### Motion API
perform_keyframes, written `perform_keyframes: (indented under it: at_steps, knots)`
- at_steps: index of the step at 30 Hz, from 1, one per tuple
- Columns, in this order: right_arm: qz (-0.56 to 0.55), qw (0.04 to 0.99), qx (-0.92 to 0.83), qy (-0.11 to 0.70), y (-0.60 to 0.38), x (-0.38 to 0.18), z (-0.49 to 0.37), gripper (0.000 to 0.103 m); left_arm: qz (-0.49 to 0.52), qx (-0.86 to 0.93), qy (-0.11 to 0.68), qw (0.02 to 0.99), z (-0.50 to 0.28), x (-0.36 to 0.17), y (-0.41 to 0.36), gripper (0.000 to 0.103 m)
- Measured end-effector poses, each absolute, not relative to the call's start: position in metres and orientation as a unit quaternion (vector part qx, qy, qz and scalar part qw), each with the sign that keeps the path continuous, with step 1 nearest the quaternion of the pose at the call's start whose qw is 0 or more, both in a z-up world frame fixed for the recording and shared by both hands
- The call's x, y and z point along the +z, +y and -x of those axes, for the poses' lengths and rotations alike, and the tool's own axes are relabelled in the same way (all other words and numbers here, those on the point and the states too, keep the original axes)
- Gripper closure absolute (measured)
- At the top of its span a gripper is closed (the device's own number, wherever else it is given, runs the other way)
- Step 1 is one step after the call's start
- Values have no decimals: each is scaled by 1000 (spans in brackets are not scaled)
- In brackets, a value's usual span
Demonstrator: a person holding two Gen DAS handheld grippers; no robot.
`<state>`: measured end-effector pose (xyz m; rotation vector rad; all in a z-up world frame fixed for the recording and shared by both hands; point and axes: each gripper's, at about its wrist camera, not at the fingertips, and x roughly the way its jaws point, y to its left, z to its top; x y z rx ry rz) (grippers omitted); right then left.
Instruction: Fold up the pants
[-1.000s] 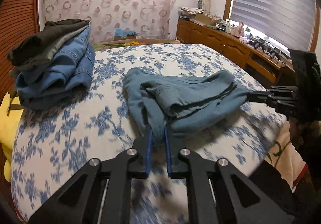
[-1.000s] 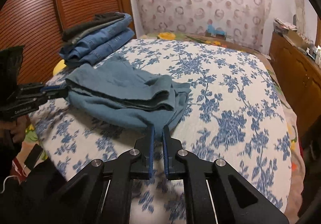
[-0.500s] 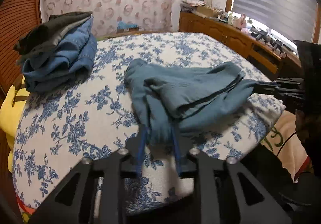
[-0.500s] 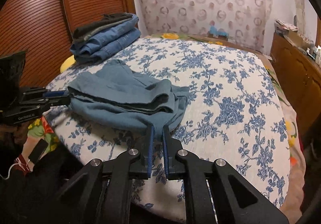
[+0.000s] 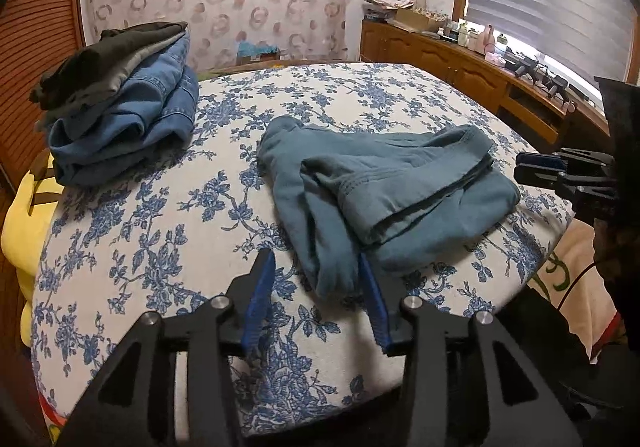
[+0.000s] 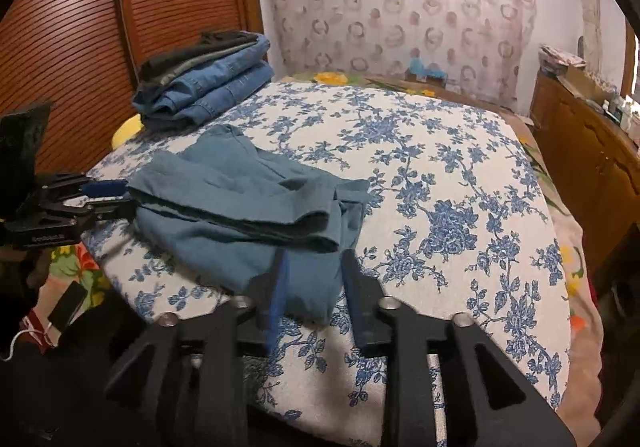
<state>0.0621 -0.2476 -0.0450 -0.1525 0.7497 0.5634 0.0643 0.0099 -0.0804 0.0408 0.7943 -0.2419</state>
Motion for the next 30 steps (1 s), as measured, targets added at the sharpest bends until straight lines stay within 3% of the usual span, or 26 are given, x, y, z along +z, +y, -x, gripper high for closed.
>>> perform_keyframes:
  at_steps: [3,6,18,30]
  knots:
    - [72,888,269,367,-246,-50,-64,71,-21,-116,391,913,-67,-84,11,56]
    - [74,886,269,369,-244,-53,-64,69,-16,-109,397,911,-71,-91,13,43]
    - [75,882,254,389,-243,-72,-70,60,12,-112,395,912,-72,-99,20,41]
    - [71,900,230,363,-250,-77,-62,41,25,-104,387,916,-68,-100,20,41]
